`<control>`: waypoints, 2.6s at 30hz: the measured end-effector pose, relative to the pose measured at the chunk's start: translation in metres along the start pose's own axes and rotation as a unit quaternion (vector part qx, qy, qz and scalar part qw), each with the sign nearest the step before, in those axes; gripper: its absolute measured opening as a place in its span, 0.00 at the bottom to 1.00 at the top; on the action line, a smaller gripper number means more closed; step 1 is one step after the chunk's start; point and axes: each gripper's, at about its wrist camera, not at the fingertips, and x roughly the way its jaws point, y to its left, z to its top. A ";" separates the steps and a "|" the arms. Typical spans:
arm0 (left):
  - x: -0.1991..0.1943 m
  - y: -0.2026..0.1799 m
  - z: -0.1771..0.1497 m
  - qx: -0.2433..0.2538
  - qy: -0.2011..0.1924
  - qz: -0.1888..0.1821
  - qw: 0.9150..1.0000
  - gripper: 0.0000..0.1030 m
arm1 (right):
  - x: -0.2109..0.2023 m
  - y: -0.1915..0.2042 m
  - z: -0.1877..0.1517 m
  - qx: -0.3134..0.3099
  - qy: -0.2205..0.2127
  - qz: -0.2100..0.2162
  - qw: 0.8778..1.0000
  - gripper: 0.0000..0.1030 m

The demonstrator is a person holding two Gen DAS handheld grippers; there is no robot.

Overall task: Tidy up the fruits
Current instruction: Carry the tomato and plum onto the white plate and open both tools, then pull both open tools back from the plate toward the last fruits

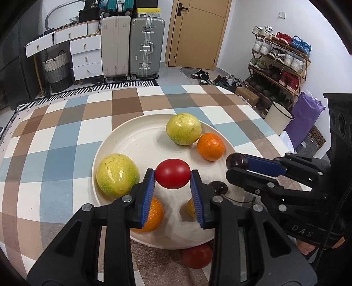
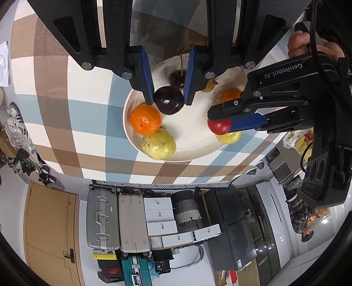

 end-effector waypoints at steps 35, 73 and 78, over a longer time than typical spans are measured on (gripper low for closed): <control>-0.077 0.019 -0.031 -0.017 -0.037 0.041 0.998 0.99 | -0.051 0.007 -0.017 0.007 -0.021 -0.025 0.999 0.99; -0.088 0.024 -0.092 -0.058 -0.034 0.046 0.997 0.99 | -0.046 0.008 -0.068 0.027 0.020 -0.023 0.999 0.99; -0.080 0.019 -0.093 -0.050 -0.025 0.045 0.997 0.99 | -0.036 0.010 -0.070 0.020 0.036 -0.024 0.999 0.99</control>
